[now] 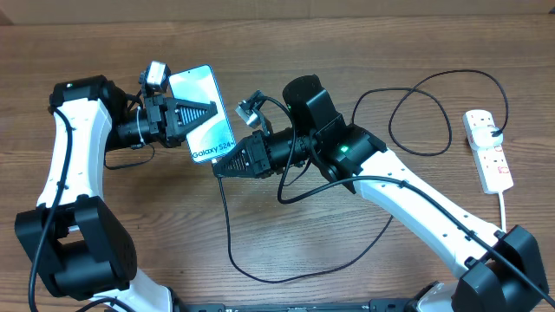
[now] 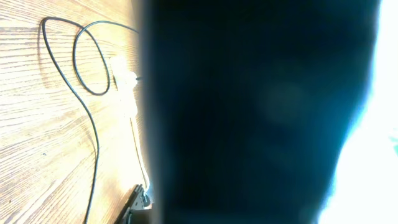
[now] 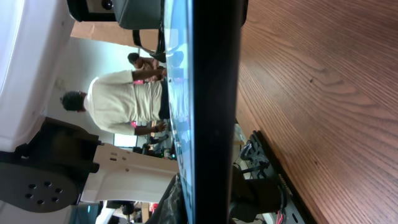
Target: Plug charger to phone and switch on socket
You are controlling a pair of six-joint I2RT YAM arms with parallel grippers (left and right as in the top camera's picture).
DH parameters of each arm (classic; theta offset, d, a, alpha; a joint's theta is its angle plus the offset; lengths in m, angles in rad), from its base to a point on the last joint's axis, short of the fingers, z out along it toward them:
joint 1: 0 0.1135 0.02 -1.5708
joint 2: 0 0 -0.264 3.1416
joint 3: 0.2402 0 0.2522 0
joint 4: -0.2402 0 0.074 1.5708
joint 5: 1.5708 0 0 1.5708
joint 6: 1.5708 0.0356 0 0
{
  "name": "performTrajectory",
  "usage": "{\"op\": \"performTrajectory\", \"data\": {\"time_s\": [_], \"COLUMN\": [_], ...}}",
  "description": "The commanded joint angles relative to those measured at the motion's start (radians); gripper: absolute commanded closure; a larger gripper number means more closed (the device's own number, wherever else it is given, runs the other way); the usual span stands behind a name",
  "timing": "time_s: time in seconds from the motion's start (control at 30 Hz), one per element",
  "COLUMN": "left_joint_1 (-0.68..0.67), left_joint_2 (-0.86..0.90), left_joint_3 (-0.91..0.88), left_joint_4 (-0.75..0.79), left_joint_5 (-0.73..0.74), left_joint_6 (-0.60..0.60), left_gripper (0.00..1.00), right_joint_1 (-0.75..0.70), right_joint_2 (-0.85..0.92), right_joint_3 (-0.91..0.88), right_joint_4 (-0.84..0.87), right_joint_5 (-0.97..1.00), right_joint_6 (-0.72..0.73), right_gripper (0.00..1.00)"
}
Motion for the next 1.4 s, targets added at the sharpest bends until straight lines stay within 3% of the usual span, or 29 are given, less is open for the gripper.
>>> {"op": "performTrajectory", "data": {"time_s": [0.0, 0.63, 1.1, 1.37], "left_joint_1": [-0.046, -0.027, -0.022, -0.022], "left_joint_2": [-0.016, -0.016, -0.016, -0.016], "left_joint_3": [0.004, 0.004, 0.004, 0.004], "left_joint_4": [-0.034, 0.019, 0.047, 0.140], "left_joint_5": [-0.057, -0.037, -0.017, 0.020], "left_joint_6": [0.031, -0.018, -0.035, -0.143], "left_gripper": [0.96, 0.96, 0.96, 0.96], "right_joint_1": [-0.035, -0.056, -0.057, -0.055], "right_joint_2": [-0.001, -0.001, -0.001, -0.001], "right_joint_3": [0.014, 0.014, 0.014, 0.014], "right_joint_4": [0.024, 0.012, -0.018, -0.033], "right_joint_5": [0.232, -0.140, -0.152, -0.155], "right_joint_6": [0.005, -0.126, -0.160, -0.160], "right_gripper": [0.96, 0.96, 0.96, 0.96]}}
